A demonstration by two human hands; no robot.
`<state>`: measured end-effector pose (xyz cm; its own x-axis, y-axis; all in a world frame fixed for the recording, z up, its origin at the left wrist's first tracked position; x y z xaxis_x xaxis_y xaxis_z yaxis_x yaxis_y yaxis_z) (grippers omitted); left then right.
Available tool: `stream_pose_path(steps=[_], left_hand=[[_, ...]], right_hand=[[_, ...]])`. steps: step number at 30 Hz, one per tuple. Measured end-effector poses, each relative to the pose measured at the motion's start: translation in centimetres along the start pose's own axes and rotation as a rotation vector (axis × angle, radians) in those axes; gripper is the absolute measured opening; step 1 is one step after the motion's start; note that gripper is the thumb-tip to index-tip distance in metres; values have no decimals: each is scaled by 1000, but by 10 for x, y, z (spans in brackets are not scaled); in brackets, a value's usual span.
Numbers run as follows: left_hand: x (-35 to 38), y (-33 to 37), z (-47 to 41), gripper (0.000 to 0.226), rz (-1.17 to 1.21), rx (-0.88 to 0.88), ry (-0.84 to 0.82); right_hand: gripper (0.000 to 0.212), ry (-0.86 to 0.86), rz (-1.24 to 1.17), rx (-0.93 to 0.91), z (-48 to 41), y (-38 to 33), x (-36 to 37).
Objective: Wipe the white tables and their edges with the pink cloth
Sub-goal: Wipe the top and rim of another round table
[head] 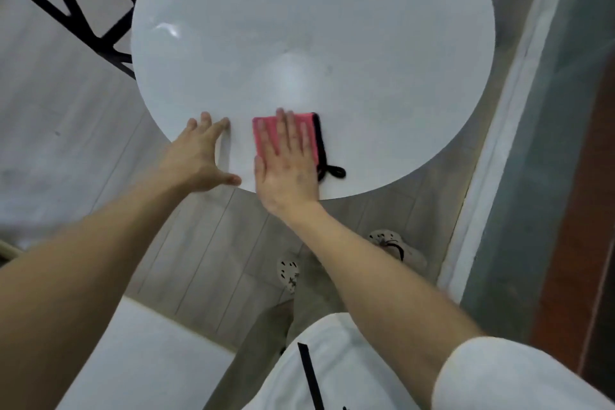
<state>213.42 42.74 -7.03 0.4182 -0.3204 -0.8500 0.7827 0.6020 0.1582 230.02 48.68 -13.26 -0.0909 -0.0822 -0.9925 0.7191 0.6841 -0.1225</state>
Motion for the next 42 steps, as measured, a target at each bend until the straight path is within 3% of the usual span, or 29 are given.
stream_pose_path(steps=[2,6,8,11,13,15,17,20,24,26,30,32,33,35,37,39,41,42], left_hand=[[-1,2,3,121,-5,-14,-28],[-6,16,12,89,8,-40,9],[-10,32,13,85,33,-39,34],[-9,54,8,101,65,-81,63],[-4,58,0,121,79,-158,62],[2,62,-9,141,97,-237,13],[7,67,-17,151,117,-301,-28],[4,76,-26,150,147,-362,-27],[6,76,-21,153,187,-387,23],[9,74,-18,156,228,-400,38],[11,74,-16,158,314,-424,61],[12,74,-11,157,362,-411,69],[14,73,-8,157,375,-404,74],[15,69,-3,148,403,-392,102],[15,60,2,120,508,-432,225],[14,43,3,99,598,-572,390],[12,20,1,107,626,-757,411],[12,11,-3,113,667,-816,354]], right_hand=[[65,-62,-40,-217,16,-12,-3],[61,-53,31,-444,25,87,-10],[61,-53,36,-336,15,162,-23],[66,-69,63,33,-22,262,-38],[70,-74,65,266,-46,277,-35],[70,-3,66,409,-58,238,-31],[66,23,42,226,-54,179,-23],[63,-66,-18,-467,-33,129,-20],[61,-201,35,-1152,-73,189,-27],[59,-157,64,-1116,-135,212,-29],[62,-28,11,-423,-229,173,-19],[65,-12,17,-293,-217,126,-10],[64,-2,0,-374,-201,107,-8],[62,-33,-5,-793,-161,96,-9],[61,-119,5,-1286,-153,112,-15],[59,-231,29,-1636,-198,118,-27],[58,-202,98,-1644,-267,100,-24],[58,-141,88,-1477,-303,83,-20]])
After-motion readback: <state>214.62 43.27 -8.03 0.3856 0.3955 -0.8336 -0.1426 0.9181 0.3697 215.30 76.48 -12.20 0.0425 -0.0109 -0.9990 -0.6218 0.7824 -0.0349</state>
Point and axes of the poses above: each hand's wrist, its own z-axis away from the middle knuckle, its own x-axis out of the palm, y = z × x, the point moved 1 cm from there along -z, towards the middle knuckle, and after that the axes turned 6 degrees about z, right-handed, at the moved point
